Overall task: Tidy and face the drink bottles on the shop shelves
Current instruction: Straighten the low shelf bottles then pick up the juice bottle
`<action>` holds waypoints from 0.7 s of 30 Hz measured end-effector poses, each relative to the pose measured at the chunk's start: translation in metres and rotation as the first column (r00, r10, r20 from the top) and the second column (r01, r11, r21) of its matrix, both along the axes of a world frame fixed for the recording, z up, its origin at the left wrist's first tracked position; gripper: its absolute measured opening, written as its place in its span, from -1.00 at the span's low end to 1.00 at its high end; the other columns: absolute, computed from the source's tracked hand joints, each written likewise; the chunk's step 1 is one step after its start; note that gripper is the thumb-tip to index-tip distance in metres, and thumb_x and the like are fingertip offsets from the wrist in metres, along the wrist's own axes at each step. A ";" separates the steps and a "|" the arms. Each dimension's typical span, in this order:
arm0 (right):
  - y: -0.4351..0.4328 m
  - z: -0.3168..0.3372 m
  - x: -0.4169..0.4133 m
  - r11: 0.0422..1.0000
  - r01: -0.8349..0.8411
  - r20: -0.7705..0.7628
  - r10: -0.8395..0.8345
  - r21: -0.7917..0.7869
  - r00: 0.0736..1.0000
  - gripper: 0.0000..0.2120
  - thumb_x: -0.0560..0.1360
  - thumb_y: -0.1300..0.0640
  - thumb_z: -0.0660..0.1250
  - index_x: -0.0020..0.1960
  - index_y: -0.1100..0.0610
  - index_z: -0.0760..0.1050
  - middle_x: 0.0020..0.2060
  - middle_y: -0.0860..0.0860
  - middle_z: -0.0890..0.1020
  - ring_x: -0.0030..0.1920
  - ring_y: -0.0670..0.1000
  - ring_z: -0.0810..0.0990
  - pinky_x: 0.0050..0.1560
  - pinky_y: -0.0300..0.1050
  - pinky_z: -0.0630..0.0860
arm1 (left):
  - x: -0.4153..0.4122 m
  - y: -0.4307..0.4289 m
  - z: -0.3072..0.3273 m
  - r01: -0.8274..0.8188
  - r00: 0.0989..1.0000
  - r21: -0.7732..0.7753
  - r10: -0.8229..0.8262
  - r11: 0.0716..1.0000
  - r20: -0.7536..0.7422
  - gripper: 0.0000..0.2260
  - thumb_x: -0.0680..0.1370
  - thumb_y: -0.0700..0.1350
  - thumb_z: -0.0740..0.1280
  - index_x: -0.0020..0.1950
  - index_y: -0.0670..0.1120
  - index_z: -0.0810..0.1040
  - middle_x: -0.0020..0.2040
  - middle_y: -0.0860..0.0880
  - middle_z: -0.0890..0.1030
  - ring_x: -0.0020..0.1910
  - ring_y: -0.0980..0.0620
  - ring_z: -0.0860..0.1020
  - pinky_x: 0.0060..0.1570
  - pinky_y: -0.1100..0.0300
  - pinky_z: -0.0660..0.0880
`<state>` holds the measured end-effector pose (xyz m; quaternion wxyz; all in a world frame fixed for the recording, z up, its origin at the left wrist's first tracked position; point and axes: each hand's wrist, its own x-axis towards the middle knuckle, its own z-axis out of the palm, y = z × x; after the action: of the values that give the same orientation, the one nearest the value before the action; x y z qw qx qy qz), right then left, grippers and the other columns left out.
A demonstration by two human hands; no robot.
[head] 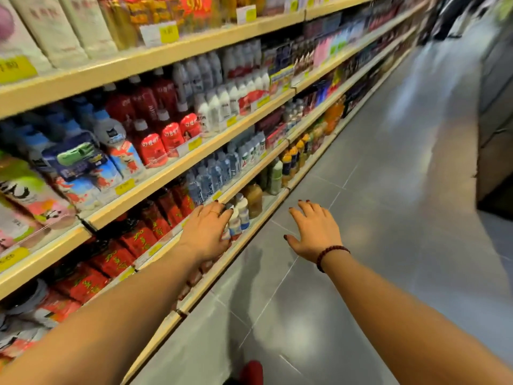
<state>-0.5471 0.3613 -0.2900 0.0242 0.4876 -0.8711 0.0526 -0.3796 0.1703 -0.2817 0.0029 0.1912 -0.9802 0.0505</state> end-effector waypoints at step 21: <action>-0.085 0.007 -0.300 1.000 -0.019 -0.036 0.019 0.006 0.999 -0.42 0.44 -0.18 0.32 0.37 0.03 0.32 0.40 0.09 0.37 0.42 0.14 0.28 0.39 0.04 0.25 | -0.299 -0.105 -0.013 -0.094 0.996 0.042 0.094 0.995 0.005 -0.41 0.43 0.13 0.34 0.40 -0.05 0.32 0.37 -0.11 0.38 0.37 -0.12 0.31 0.31 0.00 0.25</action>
<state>-0.8475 0.2765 -0.2827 0.0382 0.4970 -0.8659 0.0415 -0.6791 0.0652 -0.2947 -0.0052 0.2370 -0.9710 0.0303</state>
